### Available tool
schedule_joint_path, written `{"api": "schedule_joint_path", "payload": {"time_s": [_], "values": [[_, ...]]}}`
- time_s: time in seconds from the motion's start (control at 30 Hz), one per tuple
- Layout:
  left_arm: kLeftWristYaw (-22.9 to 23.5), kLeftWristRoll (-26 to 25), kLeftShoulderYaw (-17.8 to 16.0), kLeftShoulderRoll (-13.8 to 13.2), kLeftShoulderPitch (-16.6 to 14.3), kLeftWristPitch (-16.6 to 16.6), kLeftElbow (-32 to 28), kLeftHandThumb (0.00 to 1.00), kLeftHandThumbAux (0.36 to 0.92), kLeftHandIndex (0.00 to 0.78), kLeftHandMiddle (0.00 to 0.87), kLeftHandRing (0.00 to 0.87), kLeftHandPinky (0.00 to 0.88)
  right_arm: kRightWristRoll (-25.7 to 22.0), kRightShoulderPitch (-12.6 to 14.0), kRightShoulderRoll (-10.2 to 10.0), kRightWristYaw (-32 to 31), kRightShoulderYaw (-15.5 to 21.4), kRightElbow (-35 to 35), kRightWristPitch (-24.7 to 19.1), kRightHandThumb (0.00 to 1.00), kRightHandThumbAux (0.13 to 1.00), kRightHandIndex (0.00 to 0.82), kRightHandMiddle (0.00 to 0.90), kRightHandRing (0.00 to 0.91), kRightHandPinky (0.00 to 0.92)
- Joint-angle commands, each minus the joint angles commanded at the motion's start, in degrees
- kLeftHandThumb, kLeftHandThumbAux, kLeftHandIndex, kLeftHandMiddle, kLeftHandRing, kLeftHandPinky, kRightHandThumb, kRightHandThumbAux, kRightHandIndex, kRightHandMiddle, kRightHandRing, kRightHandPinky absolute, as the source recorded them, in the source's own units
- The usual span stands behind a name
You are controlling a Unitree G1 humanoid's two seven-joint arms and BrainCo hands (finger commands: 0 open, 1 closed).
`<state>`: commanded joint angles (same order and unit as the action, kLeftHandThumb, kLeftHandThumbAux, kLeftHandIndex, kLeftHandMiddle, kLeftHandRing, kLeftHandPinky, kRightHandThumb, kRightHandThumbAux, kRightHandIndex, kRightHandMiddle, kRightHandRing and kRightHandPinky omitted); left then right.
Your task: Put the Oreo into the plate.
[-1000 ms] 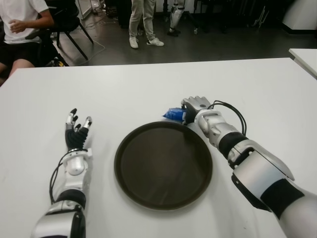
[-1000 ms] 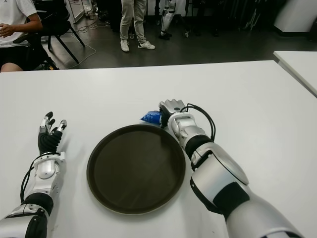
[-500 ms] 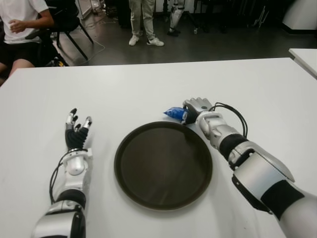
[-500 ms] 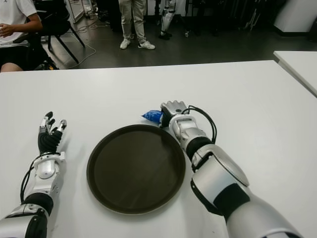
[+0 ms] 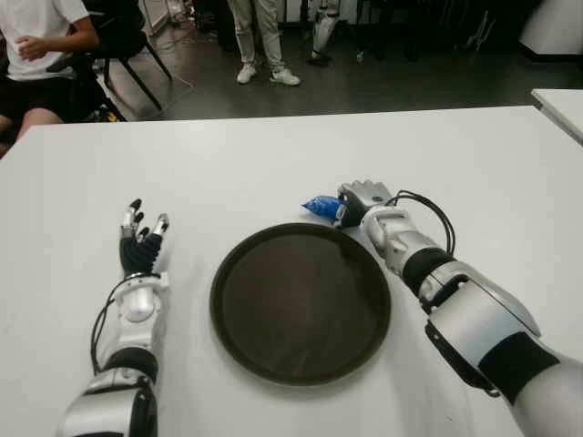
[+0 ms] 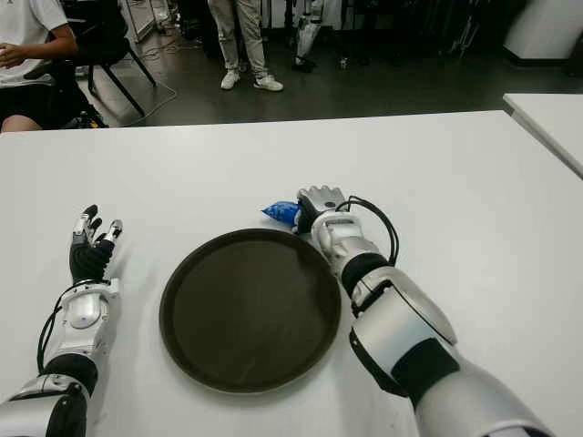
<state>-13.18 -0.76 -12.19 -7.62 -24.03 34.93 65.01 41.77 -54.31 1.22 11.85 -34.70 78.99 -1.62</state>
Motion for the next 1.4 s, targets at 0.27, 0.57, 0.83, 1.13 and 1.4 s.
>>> {"api": "schedule_joint_path", "payload": {"time_s": [0.27,0.57,0.83,1.13,1.4], "values": [[0.18,0.08,0.05,-0.06,-0.02,0.16,-0.01,0.359,0.611,0.003,0.003,0.000,0.000,-1.17,-0.29,-0.31,-1.11,1.94,-0.14,-0.50,0.694,0.728,0.432,0.722,0.729,0.715],[-0.10,0.19,0.06,-0.21,-0.17,-0.53,0.38,0.380,0.613,0.012,0.012,0.000,0.000,-2.40,-0.04,-0.53,-0.38,3.96,-0.27,-0.76,0.702,0.723,0.427,0.604,0.621,0.619],[-0.48,0.36,0.15,-0.02,-0.10,-0.14,0.33,0.354,0.608,0.010,0.012,0.000,0.000,-2.94,-0.03,-0.46,1.44,5.17,-0.52,-0.85,0.705,0.722,0.430,0.624,0.635,0.630],[-0.58,0.54,0.33,-0.12,-0.06,-0.48,0.20,0.345,0.593,0.000,0.011,0.000,0.000,-3.01,0.14,-0.26,3.74,6.43,-0.73,-0.12,0.705,0.722,0.432,0.639,0.647,0.643],[0.30,-0.23,-0.07,-0.05,-0.06,-1.13,0.11,0.367,0.607,0.000,0.004,0.000,0.000,-2.86,-0.06,0.43,4.81,6.83,-0.87,1.12,0.707,0.721,0.432,0.647,0.649,0.656]]}}
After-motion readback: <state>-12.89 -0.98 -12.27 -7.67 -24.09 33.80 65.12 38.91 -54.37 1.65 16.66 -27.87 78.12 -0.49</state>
